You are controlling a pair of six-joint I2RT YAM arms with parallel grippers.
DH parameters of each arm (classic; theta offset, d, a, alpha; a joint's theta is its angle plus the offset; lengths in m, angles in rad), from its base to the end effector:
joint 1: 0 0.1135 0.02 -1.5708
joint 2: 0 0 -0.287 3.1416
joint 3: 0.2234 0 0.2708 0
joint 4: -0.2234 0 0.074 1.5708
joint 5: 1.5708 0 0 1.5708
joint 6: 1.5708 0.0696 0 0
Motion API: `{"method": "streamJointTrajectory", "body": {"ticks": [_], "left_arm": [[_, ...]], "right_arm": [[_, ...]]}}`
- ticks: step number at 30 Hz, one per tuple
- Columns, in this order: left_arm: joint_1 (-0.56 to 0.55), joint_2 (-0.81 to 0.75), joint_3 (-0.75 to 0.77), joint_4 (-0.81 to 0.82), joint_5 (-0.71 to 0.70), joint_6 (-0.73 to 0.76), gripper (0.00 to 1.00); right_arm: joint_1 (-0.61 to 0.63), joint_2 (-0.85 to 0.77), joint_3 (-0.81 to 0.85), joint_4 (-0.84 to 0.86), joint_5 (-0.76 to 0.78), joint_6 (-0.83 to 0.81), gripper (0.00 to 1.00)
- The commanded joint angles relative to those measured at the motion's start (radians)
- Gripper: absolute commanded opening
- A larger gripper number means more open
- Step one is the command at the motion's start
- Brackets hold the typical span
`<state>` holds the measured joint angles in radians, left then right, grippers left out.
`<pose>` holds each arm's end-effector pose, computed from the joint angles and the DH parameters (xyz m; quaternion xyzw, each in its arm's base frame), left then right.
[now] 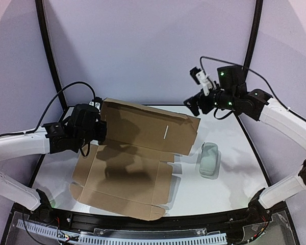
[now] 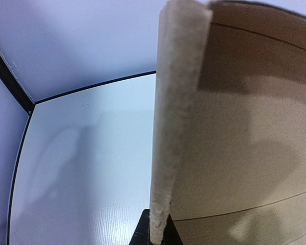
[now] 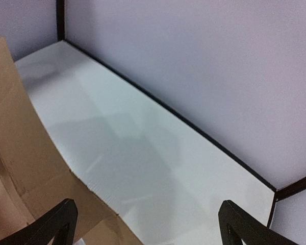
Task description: Fold the paper box
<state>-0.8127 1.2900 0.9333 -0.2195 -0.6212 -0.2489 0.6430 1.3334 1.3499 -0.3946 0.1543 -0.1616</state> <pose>0.2483 -0.2033 0.2821 0.0927 0.8443 0.0017 0.5277 0.2851 0.2002 0.4041 -0.2832 0.7760 0.0715 0.5590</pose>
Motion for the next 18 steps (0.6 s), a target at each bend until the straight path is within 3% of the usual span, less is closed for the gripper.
{"method": "streamJointTrajectory", "body": {"ticks": [1,11,18], "left_arm": [[-0.005,-0.044,-0.016,0.046,0.026,-0.011,0.01],[-0.005,-0.036,-0.010,0.045,0.035,-0.032,0.01],[-0.005,-0.021,0.009,0.021,0.085,-0.026,0.01]], "right_arm": [[-0.010,0.038,-0.020,-0.055,-0.143,-0.138,0.98],[-0.010,0.129,0.019,-0.131,-0.324,-0.235,0.98],[-0.009,0.144,-0.011,-0.040,-0.340,-0.301,0.98]]}}
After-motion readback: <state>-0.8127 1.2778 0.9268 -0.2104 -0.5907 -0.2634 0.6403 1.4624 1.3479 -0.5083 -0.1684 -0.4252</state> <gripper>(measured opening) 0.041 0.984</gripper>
